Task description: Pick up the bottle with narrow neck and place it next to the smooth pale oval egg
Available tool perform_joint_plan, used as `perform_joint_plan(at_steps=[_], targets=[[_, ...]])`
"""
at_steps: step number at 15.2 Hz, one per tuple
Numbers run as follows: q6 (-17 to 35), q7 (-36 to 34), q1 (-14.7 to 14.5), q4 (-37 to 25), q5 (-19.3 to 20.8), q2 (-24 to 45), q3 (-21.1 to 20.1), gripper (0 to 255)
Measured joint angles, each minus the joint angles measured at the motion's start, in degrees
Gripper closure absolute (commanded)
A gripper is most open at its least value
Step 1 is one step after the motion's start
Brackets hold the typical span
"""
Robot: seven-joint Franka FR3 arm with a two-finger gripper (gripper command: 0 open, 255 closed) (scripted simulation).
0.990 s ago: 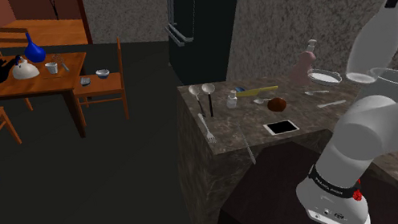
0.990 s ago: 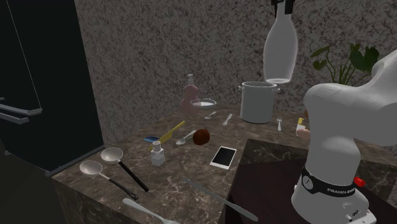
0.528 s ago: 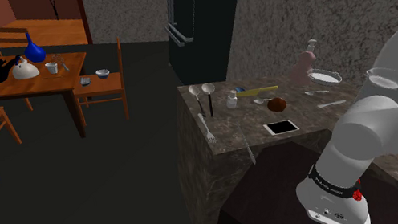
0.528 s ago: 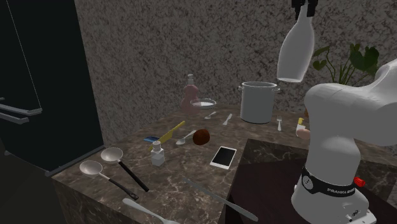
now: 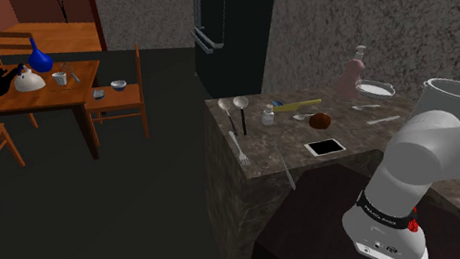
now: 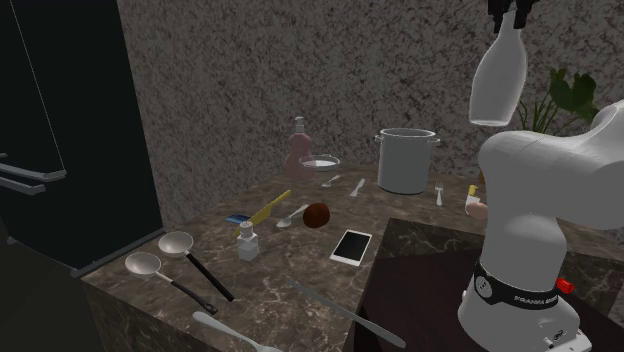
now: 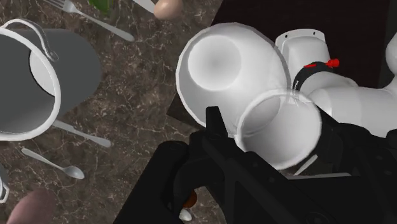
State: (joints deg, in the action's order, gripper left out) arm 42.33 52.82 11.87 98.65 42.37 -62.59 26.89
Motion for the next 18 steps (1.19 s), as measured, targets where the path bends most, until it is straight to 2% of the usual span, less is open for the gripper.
perform_joint_plan(at_steps=[9,18], targets=[[-3.6,17.7,-0.9,-9.2,15.9,-2.8,5.2,255],[-2.2,38.5,-3.3,-24.4,31.0,0.3,13.0,255]])
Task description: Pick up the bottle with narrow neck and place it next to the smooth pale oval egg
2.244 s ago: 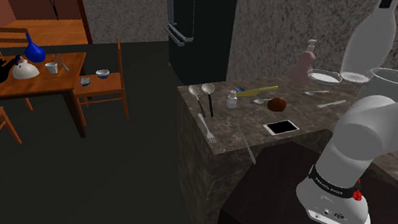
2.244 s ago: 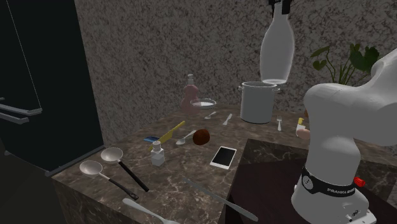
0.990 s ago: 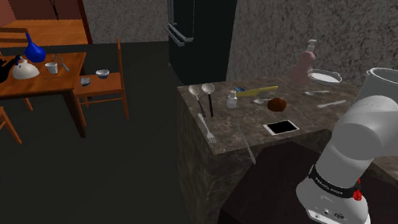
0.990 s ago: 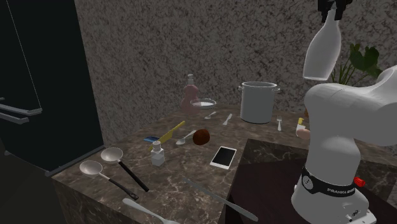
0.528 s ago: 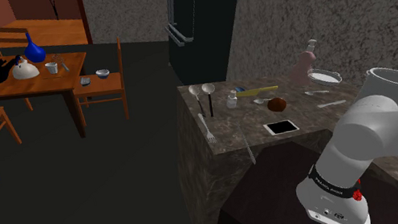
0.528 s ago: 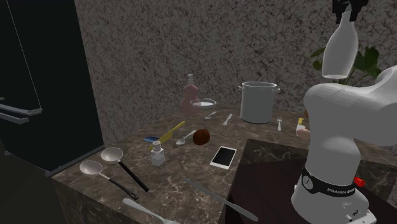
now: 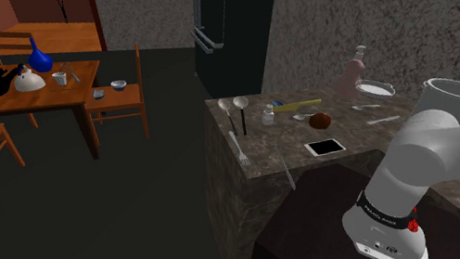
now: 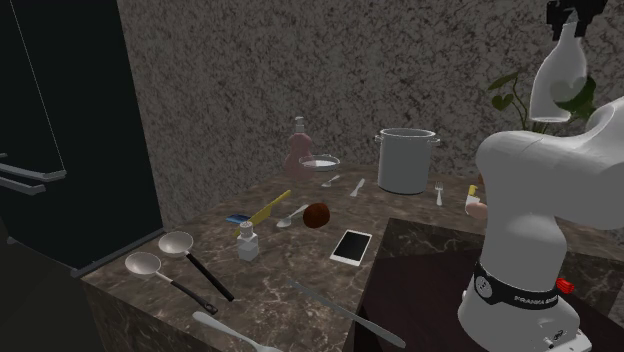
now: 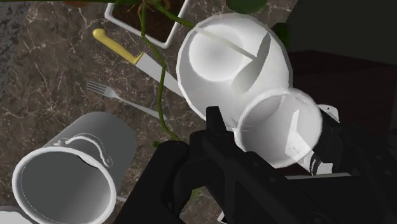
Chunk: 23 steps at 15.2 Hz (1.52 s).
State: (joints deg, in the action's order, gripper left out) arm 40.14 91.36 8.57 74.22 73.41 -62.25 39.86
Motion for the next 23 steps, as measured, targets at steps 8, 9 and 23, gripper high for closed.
perform_joint_plan(at_steps=[8,9,23], targets=[[2.3,-0.9,2.2,6.9,1.0,-5.6,0.7,255],[2.6,-1.4,2.6,8.2,0.9,-6.5,0.7,255],[6.2,-6.3,6.9,23.3,1.4,-17.2,2.1,255]])
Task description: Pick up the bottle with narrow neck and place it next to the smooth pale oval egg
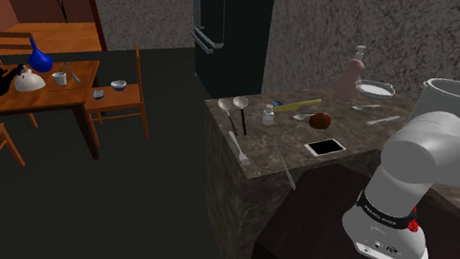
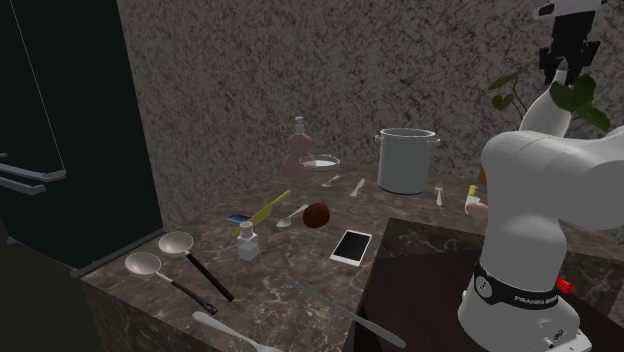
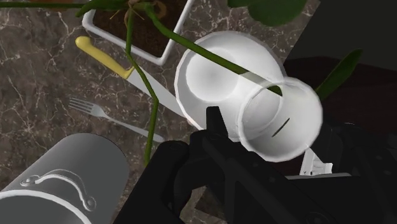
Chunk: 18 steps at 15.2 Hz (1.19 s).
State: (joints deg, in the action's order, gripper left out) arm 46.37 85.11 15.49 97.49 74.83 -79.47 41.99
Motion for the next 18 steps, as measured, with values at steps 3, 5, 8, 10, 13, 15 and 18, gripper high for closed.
perform_joint_plan(at_steps=[3,5,8,10,13,15,18], targets=[[0.7,-0.9,0.9,2.9,0.3,-2.1,0.5,255],[1.3,-1.1,1.5,4.8,0.7,-3.6,1.1,255],[2.0,-1.7,2.2,7.2,1.2,-5.4,1.7,255],[2.5,-1.9,2.8,8.6,1.7,-6.5,2.3,255],[3.2,-2.4,3.7,11.2,2.3,-8.5,3.1,255],[3.8,-2.7,4.1,12.7,2.9,-9.7,3.9,255],[4.6,-2.8,5.1,15.1,4.0,-11.8,5.0,255]])
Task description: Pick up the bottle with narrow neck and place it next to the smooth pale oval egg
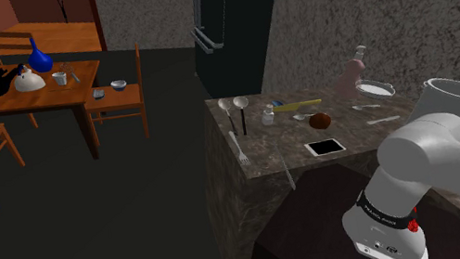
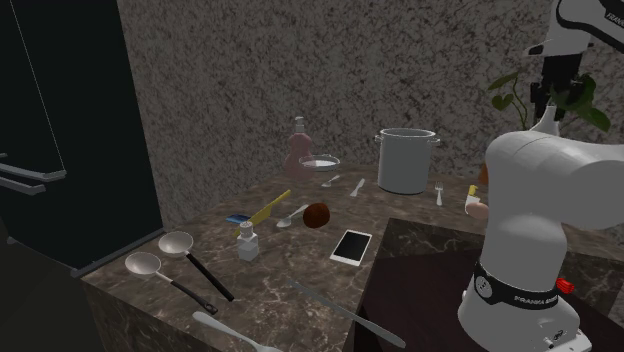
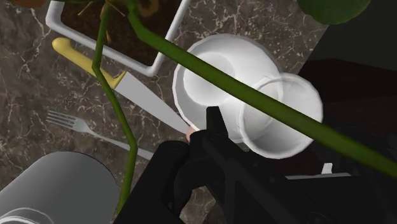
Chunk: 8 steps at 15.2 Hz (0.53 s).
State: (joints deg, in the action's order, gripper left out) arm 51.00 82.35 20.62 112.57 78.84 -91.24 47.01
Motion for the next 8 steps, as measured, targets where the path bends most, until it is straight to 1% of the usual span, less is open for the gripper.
perform_joint_plan(at_steps=[8], targets=[[1.8,-0.3,2.3,5.2,2.6,-4.4,2.9,255]])
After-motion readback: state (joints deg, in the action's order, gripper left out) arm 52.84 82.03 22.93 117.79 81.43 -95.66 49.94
